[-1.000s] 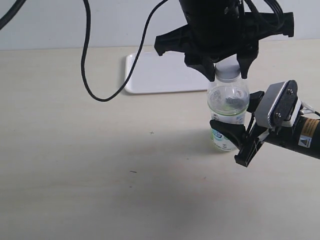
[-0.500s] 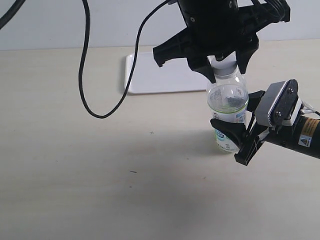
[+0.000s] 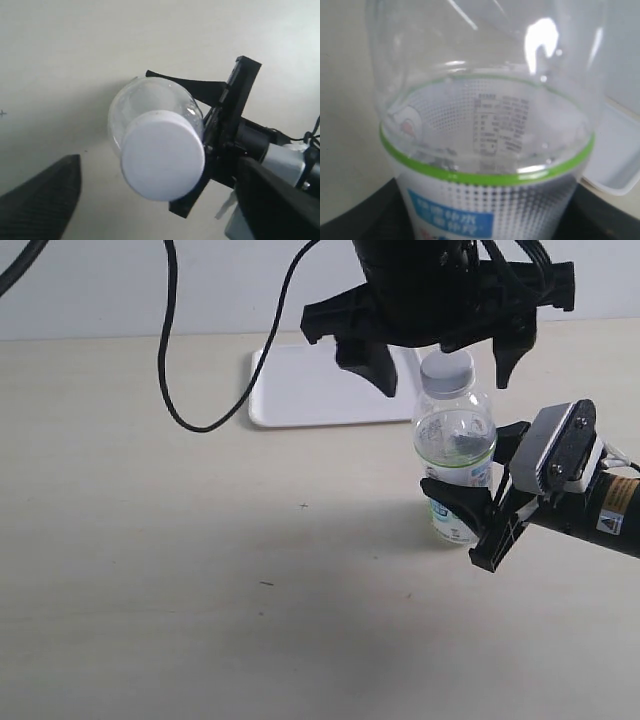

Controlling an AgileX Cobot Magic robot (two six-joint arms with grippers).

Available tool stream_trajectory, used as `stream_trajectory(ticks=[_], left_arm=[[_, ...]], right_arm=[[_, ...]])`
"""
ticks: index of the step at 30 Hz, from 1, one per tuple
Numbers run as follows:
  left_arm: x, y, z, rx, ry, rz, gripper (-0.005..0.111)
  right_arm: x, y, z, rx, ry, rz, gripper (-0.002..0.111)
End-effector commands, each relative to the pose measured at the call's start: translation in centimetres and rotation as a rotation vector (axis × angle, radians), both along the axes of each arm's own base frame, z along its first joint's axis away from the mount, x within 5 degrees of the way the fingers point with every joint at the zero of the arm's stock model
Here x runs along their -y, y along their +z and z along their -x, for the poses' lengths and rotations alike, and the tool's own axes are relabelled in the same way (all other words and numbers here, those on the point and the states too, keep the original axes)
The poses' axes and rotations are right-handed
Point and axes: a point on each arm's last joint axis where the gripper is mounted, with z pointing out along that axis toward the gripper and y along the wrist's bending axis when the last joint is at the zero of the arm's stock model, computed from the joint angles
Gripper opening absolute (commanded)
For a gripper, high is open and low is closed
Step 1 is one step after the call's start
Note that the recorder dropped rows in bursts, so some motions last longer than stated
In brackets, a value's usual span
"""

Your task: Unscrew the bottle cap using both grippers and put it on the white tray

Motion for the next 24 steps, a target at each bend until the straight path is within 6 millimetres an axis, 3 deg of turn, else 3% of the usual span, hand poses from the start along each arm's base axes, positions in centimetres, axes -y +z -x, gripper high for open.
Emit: stream_trajectory(ticks=[1,10,20,24], left_arm=[[-0.5,0.6,-0.4,0.121,-0.151,-0.059,0.095],[-0.8,0.6,-0.9,0.243,-0.313,-0.161,0.076],[0.2,-1.4,-0.9,0.190,-0.400,-0.156,0.076],[0.3,-1.1,-0.9,0.202,-0.400,-0.142,0.075]], right_arm=[[-0.1,0.2,0.0,0.022,0.015,-0.009,0.000],[0.0,0.2,0.0,0.018,0.011,-0.005,0.000],[0.0,0.2,0.0,0.018,0.011,-0.002,0.000],[0.0,0.2,0.0,0.018,0.011,-0.002,0.000]])
